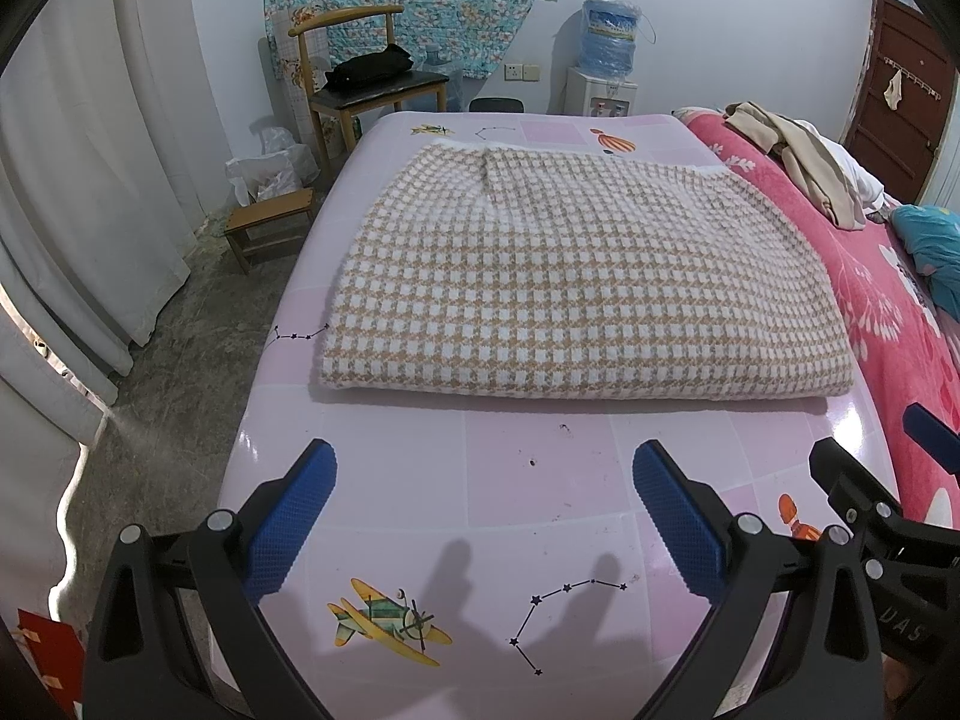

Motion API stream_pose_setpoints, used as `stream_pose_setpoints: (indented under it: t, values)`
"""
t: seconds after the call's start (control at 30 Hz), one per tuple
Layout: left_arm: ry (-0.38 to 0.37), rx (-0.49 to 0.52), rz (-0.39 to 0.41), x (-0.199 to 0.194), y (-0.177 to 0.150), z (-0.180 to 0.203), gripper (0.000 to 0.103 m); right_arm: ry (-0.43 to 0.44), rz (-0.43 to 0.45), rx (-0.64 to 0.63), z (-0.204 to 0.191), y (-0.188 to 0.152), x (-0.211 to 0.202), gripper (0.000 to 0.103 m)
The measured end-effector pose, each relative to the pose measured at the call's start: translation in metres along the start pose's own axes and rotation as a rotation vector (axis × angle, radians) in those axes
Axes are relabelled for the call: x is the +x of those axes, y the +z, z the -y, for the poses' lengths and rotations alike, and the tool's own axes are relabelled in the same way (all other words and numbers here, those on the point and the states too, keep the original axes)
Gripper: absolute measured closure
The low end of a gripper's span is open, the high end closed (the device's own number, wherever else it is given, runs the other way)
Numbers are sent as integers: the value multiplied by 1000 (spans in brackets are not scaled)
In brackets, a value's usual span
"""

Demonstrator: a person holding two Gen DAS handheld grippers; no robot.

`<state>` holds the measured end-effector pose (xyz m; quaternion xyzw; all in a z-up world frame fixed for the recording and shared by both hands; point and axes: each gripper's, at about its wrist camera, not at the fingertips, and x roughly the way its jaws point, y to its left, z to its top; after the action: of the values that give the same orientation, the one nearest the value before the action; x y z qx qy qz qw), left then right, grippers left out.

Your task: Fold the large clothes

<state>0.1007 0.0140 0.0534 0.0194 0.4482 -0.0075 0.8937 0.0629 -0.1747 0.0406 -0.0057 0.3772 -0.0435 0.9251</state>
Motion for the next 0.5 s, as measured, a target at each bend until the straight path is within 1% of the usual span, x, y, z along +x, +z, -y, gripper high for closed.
stream_pose_setpoints:
  t: [0.5]
  values:
    - [-6, -2, -15, 4, -1, 2, 6, 3, -13, -3, 4, -3, 4, 8]
